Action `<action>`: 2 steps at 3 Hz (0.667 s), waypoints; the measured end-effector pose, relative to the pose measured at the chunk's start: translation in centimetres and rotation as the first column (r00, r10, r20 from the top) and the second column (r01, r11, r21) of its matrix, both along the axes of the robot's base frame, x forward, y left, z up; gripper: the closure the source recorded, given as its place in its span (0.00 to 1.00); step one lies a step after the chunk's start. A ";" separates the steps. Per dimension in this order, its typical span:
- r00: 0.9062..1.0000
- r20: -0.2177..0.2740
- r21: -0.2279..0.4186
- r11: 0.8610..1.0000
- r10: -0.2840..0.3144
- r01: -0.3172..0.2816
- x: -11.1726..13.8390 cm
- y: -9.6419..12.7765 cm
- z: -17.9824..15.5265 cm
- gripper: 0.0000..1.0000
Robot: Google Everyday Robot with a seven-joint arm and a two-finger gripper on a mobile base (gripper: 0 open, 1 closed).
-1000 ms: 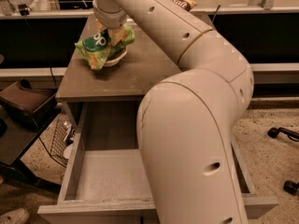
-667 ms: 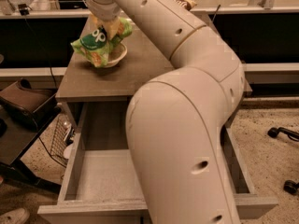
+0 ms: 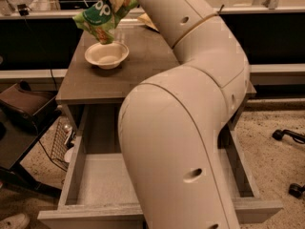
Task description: Pick green rice chip bag from paper bowl and place on counter
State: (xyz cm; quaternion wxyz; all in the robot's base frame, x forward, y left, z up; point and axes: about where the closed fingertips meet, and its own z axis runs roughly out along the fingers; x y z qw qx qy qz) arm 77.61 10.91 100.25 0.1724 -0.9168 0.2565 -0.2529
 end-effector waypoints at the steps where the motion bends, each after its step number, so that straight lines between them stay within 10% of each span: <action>1: 0.992 0.044 0.079 0.990 -0.117 0.113 0.3 -5.6 2.5 1.00; 2: 0.968 0.019 0.192 0.951 -0.251 0.243 0.6 -12.6 2.1 1.00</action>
Offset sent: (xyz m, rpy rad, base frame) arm -0.0045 -0.2604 0.0062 0.3822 -0.0314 -0.4904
